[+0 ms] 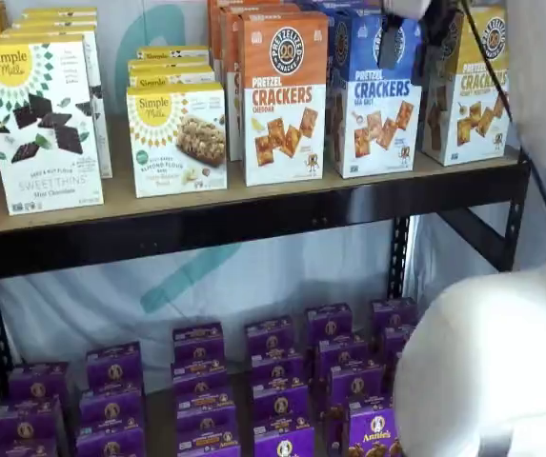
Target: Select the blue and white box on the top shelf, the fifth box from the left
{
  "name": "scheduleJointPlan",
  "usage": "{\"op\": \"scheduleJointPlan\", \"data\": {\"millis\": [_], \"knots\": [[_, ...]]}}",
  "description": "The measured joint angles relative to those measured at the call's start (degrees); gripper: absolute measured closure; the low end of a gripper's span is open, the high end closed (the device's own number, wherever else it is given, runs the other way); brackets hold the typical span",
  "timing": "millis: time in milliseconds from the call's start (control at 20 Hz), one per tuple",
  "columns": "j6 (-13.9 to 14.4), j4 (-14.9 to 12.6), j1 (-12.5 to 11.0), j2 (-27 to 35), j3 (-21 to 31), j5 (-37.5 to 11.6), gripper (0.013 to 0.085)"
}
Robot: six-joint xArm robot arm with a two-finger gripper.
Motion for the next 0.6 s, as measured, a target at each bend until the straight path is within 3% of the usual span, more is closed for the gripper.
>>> {"op": "scheduleJointPlan", "data": {"millis": [100, 300, 450, 600], "knots": [[0.29, -2.27, 1.30, -0.54, 1.19, -1.39, 0.0130], [0.25, -2.87, 1.50, -1.04, 2.93, -2.83, 0.0130], [-0.03, -1.77, 0.81, -1.26, 3.62, -3.36, 0.0130], [-0.71, 1.49, -1.11, -1.31, 3.59, -3.80, 0.0130]]}}
